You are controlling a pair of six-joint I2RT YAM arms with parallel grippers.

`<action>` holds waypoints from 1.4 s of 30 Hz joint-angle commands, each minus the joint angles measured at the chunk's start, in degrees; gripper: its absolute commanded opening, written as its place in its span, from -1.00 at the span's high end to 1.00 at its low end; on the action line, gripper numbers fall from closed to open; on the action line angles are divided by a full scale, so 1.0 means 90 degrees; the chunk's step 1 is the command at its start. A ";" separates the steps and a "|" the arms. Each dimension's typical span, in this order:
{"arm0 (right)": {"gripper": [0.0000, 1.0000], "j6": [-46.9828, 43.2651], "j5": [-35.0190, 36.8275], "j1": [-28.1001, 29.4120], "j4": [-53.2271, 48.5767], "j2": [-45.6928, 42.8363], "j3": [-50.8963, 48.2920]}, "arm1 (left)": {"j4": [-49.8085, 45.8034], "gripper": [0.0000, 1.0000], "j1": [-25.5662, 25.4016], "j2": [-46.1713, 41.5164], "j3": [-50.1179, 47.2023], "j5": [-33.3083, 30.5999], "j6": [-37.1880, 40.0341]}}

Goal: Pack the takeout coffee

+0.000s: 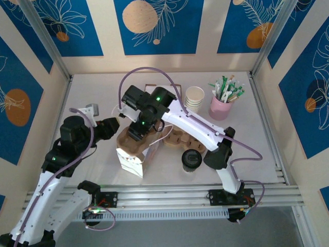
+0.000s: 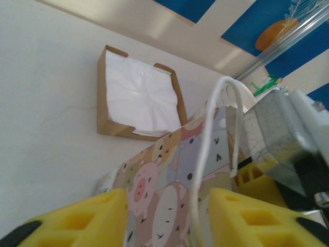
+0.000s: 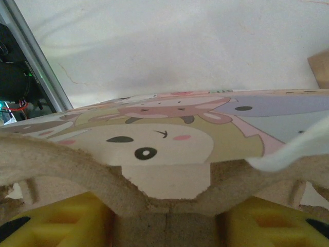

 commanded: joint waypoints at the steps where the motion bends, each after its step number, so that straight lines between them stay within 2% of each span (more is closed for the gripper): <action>1: -0.04 -0.0216 -0.0314 -0.0046 0.0083 -0.0304 -0.0119 | 0.0249 0.36 -0.0033 0.0035 -0.0126 0.0071 0.0099; 3: -0.03 -0.0268 -0.0402 -0.0070 0.0138 -0.0345 -0.0156 | 0.0212 0.51 -0.0033 0.0075 -0.0162 0.0007 0.0176; 6: -0.04 -0.0260 -0.0497 -0.0154 0.0239 -0.0410 -0.0186 | 0.0207 0.62 -0.0034 0.0104 -0.0185 -0.0062 0.0264; 13: -0.02 -0.0199 -0.0646 -0.0389 0.0457 -0.0615 -0.0380 | 0.0152 0.72 -0.0041 0.0086 -0.0177 -0.0125 0.0458; 20: -0.02 -0.0493 -0.0724 -0.0347 0.0658 -0.0851 -0.0864 | 0.0151 0.73 -0.0034 0.0100 -0.0196 -0.0096 0.0486; 27: -0.01 -0.0576 -0.0182 -0.0348 0.0547 -0.0705 -0.0898 | 0.0195 0.72 -0.0038 0.0100 -0.0176 -0.0019 0.0454; 42: 0.00 -0.0942 0.0204 0.0042 0.0345 -0.0535 -0.1098 | 0.0239 0.72 -0.0037 0.0114 -0.0142 -0.0012 0.0410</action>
